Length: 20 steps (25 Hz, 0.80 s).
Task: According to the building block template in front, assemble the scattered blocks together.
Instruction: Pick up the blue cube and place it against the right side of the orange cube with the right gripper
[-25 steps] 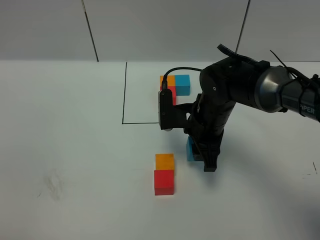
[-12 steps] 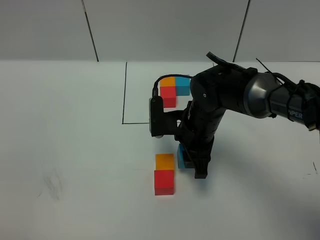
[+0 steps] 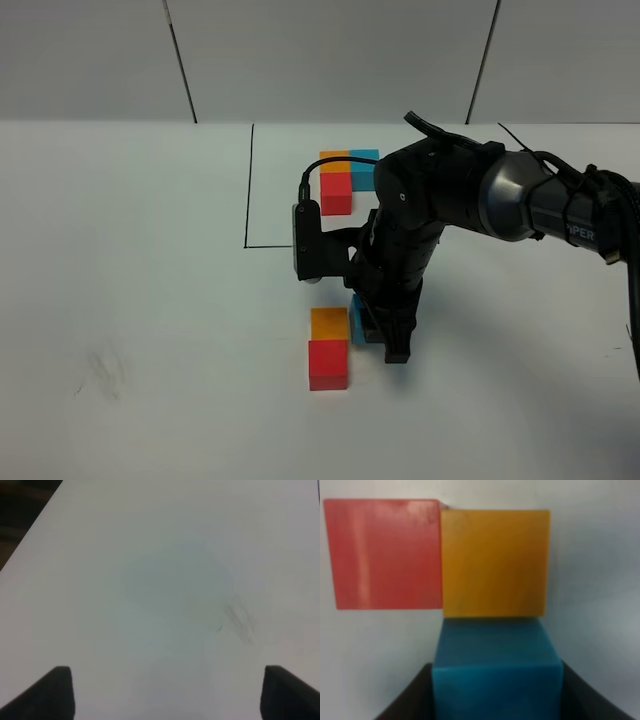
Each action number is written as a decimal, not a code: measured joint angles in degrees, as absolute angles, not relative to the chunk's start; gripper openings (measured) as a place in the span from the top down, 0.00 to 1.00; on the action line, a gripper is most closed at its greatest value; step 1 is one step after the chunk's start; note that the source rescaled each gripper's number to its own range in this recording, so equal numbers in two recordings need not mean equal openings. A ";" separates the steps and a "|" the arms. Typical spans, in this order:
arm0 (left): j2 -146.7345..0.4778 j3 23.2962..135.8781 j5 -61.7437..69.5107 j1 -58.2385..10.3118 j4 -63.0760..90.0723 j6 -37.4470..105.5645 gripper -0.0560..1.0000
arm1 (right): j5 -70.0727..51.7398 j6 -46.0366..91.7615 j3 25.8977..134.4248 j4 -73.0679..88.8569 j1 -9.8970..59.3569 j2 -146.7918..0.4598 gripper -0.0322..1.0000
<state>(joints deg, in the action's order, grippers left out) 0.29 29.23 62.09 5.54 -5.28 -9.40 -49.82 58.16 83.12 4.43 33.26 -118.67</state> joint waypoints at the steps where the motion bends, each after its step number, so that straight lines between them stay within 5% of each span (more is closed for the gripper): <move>1: 0.29 29.23 62.09 5.54 -5.28 -9.40 0.17 | -49.76 58.22 83.12 4.43 33.26 -118.67 0.52; 20: 0.29 29.23 62.09 5.54 -5.28 -9.40 0.17 | -47.68 58.35 83.17 4.47 33.26 -121.10 0.52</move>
<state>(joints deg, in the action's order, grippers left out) 0.29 29.23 62.09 5.54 -5.28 -9.40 -47.68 58.35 83.17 4.47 33.26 -121.10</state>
